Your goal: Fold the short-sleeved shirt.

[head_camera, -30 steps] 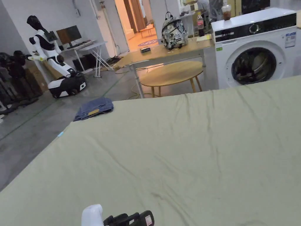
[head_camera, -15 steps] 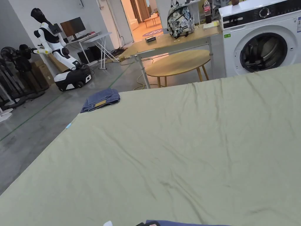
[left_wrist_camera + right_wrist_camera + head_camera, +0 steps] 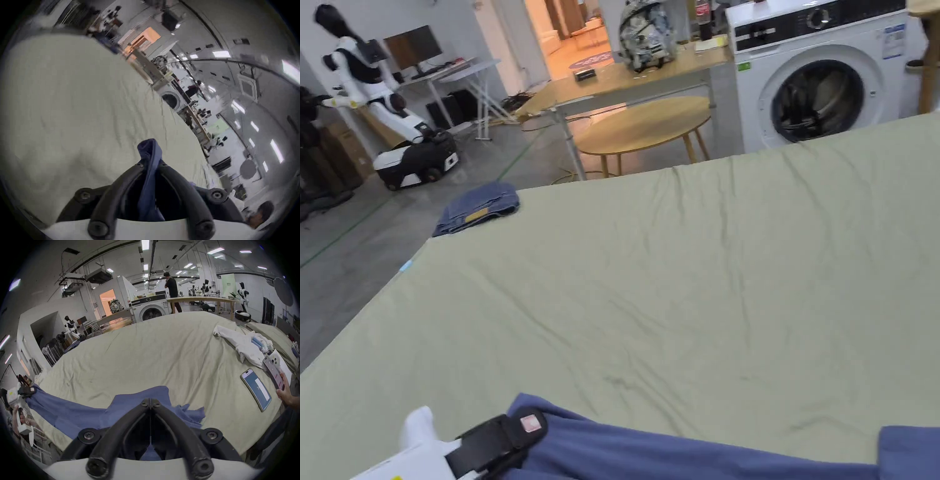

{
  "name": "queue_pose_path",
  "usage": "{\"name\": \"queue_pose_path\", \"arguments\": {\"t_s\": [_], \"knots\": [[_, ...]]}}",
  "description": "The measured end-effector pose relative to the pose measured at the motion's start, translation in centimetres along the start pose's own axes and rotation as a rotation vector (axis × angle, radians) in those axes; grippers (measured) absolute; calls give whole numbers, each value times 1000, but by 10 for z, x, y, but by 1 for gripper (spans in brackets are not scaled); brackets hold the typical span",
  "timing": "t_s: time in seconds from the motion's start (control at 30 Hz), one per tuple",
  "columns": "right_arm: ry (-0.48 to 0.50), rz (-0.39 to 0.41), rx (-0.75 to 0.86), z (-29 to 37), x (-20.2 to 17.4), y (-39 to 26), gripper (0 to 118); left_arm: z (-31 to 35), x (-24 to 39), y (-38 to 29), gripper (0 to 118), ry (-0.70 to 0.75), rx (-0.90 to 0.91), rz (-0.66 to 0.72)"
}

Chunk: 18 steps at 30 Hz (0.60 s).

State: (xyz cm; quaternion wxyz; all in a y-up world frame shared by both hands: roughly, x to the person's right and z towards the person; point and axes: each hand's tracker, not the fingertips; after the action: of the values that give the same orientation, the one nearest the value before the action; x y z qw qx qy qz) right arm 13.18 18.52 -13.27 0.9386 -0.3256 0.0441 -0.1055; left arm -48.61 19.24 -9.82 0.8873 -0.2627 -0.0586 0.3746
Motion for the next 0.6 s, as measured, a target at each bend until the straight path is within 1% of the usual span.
{"name": "queue_pose_path", "arguments": {"t_s": [0.03, 0.07, 0.17, 0.2, 0.23, 0.27, 0.3, 0.37, 0.4, 0.5, 0.53, 0.57, 0.6], "knots": [[2, -7, 2, 0, 0, 0, 0, -4, 11, -1, 3, 6, 8, -43], [4, -17, 2, 0, 0, -1, 0, -8, 43, -10, 3, -4, 11, -66], [28, -47, 2, 0, 0, -2, 0, -56, 90, -46, 3, -108, -120, -99], [28, -43, -1, 2, -1, -3, 0, -78, 103, -61, 3, -144, -177, -140], [26, -37, -1, 4, -2, -5, 0, -100, 113, -78, 3, -155, -231, -209], [23, -34, 1, 8, -3, -7, 0, -120, 121, -92, 3, -130, -261, -235], [26, -34, 1, 10, -2, -8, 0, -143, 130, -109, 3, -113, -368, -233], [20, -43, 2, 16, 0, -11, 0, -170, 142, -139, 3, -186, -429, -222], [17, -49, 9, 22, 1, -15, 0, -181, 151, -153, 3, -200, -475, -235], [4, -61, -6, 22, 10, -18, 0, -202, 172, -175, 4, -160, -525, -338], [-5, -63, -10, 23, 15, -19, 0, -207, 173, -174, 13, -146, -531, -355], [-11, -68, -15, 23, 18, -19, 0, -207, 175, -172, 39, -153, -520, -331], [-17, -78, -18, 24, 22, -20, 0, -204, 172, -169, 54, -184, -513, -291]]}}
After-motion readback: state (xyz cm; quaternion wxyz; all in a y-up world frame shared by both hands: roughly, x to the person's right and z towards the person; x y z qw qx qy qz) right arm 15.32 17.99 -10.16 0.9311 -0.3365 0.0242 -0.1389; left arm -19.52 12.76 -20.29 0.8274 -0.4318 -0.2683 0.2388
